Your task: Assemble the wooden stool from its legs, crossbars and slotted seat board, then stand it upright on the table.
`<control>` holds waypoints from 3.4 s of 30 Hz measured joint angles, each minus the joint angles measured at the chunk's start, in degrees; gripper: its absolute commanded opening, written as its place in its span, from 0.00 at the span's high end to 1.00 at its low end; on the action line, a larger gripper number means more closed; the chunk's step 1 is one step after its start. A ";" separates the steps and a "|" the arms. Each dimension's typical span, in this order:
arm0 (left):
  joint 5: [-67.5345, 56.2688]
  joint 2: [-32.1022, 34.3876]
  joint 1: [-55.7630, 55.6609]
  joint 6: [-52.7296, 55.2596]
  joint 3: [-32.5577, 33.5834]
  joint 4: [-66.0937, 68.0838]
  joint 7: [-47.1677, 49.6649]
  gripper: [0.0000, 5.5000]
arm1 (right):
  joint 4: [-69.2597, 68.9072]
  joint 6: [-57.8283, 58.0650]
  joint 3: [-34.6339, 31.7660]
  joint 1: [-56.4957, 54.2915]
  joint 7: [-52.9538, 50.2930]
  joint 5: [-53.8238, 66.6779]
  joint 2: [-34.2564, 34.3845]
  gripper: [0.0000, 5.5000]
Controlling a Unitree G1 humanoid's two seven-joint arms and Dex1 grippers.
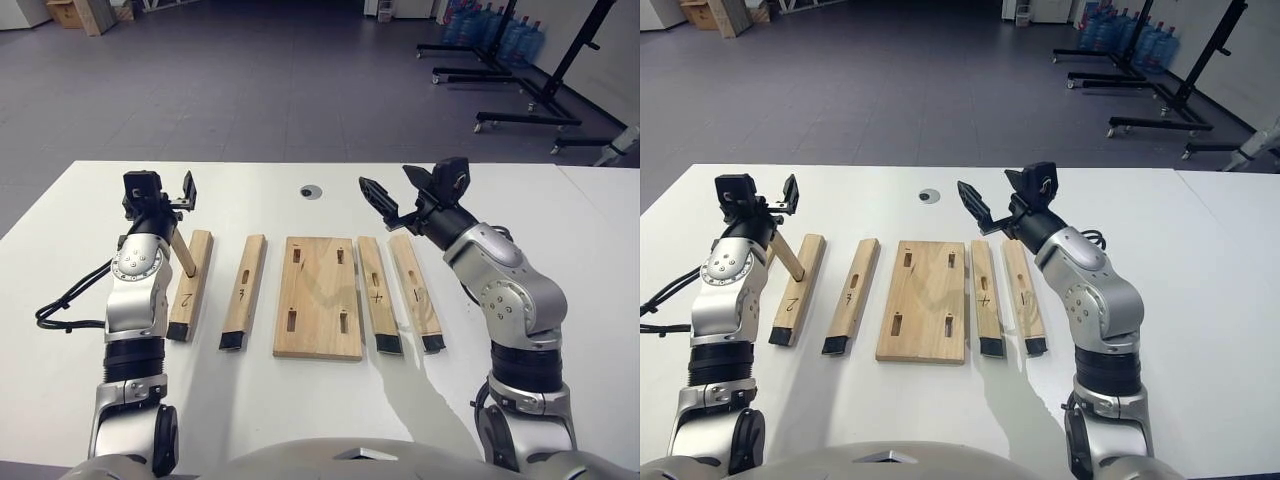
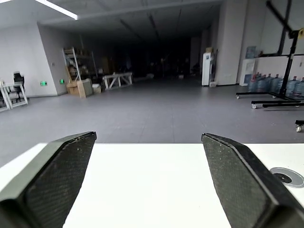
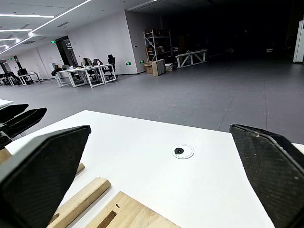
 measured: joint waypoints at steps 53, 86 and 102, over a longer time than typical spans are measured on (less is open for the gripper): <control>0.63 -5.02 34.85 14.16 -2.82 -20.95 0.57 0.26 | -0.95 0.55 -2.32 1.25 -0.40 1.05 -1.31 0.02; 2.11 -4.38 12.38 40.53 -0.99 -31.78 1.32 0.63 | -0.11 0.23 -1.74 0.66 -1.14 0.91 -0.98 0.02; -44.01 -2.75 -2.62 45.08 11.31 -29.31 -25.95 0.63 | 13.02 15.43 -18.99 -17.23 3.52 27.28 -7.02 0.02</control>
